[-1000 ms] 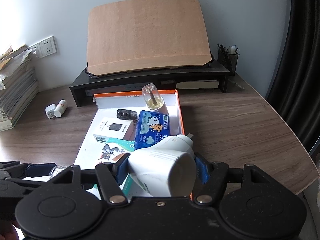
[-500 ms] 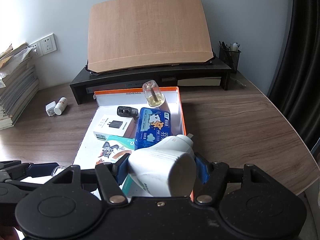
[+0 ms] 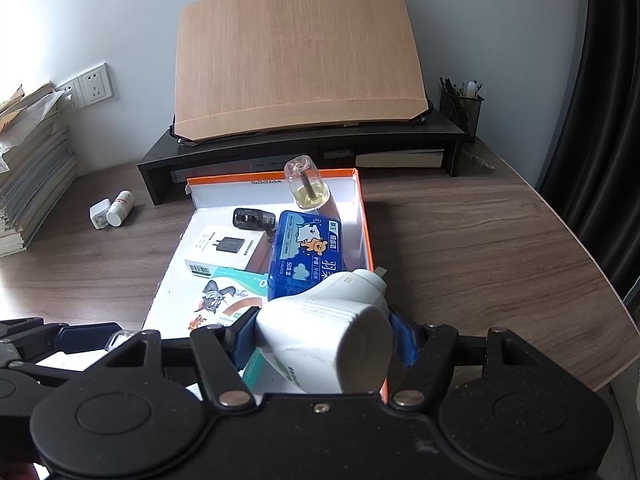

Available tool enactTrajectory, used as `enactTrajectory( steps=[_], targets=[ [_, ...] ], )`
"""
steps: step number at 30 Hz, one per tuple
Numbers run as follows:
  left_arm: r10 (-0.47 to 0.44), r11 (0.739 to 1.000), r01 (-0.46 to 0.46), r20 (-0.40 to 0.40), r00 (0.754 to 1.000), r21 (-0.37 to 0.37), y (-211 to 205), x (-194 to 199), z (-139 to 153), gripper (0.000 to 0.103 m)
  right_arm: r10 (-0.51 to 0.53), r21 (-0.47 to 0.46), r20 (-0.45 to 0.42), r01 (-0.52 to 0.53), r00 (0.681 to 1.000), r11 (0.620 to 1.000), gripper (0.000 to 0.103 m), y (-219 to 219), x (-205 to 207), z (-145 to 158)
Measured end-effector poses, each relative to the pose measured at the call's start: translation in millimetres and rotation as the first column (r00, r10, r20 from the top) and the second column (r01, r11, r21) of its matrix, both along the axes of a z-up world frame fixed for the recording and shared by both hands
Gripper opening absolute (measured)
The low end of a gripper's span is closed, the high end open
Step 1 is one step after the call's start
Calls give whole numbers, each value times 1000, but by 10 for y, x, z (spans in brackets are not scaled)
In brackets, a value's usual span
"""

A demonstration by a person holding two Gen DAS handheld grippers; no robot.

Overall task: Organize rigid objects
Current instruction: 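Hold the glass bottle and plug heater above the box interior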

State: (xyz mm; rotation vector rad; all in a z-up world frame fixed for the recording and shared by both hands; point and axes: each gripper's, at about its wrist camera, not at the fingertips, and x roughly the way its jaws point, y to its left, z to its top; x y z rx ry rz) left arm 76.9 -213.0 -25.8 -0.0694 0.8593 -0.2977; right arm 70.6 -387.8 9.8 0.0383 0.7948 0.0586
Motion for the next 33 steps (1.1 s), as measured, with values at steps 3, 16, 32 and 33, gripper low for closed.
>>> enactTrajectory(
  steps=[3, 16, 32, 33],
  targets=[
    [-1, 1000, 1, 0, 1000, 0, -3, 2, -3, 82, 1, 0, -2, -1, 1000, 1000, 79, 1, 5, -7],
    [-14, 1000, 14, -5, 1000, 0, -25, 15, -26, 82, 0, 0, -16, 0, 1000, 1000, 80, -8, 38, -46],
    [-15, 1000, 15, -13, 1000, 3, -9, 33, -36, 82, 13, -1, -34, -13, 999, 1000, 80, 36, 88, -77],
    [-15, 1000, 15, -15, 1000, 3, 2, 37, -38, 82, 14, -2, -35, -14, 999, 1000, 80, 41, 90, -78]
  ],
)
